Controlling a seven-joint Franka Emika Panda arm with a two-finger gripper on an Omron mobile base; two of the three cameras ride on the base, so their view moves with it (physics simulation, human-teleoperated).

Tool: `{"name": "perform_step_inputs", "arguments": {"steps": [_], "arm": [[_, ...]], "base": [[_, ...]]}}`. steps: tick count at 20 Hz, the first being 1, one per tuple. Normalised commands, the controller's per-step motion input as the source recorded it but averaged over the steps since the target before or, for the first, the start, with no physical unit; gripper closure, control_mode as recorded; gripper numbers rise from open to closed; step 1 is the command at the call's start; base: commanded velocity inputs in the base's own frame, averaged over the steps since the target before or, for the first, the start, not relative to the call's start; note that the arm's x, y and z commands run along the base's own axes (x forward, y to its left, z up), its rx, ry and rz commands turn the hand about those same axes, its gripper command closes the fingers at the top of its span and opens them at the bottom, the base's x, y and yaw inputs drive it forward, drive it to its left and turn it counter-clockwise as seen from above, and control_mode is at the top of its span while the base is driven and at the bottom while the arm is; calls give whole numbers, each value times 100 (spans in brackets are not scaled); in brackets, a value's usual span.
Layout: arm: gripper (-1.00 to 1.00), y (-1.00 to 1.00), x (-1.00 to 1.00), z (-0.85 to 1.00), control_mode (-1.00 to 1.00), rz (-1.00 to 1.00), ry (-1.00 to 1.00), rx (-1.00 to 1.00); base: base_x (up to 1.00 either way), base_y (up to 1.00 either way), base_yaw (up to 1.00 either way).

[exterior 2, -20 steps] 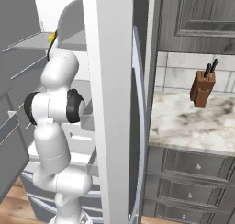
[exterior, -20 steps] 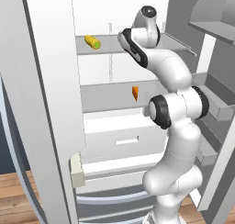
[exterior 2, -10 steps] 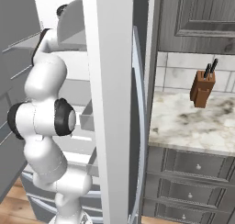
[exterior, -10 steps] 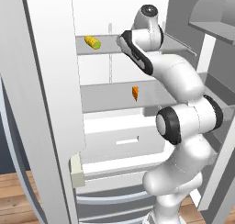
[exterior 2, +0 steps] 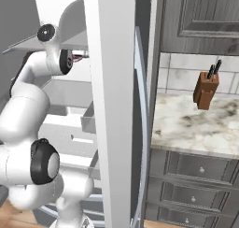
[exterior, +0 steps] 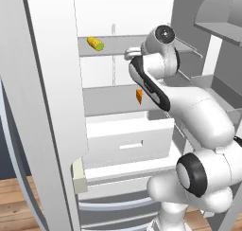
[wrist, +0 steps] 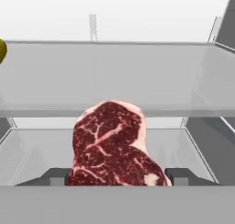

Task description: Take the cheese, steak, and corn from the fridge and place them on the plate on the dining counter to create an appetizer plate.

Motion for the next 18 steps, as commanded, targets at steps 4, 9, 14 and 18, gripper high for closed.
{"name": "perform_step_inputs", "arguments": {"steps": [4, 9, 14, 18], "arm": [[100, 0, -100, 0, -100, -1, -10, 0], [100, 0, -39, 0, 100, 0, -2, 0], [100, 0, 0, 0, 100, 0, 0, 0], [100, 0, 0, 0, 100, 0, 0, 0]], "base": [[0, 0, 0], [-60, 0, 0], [-100, 0, 0], [-97, 8, -4]]}}
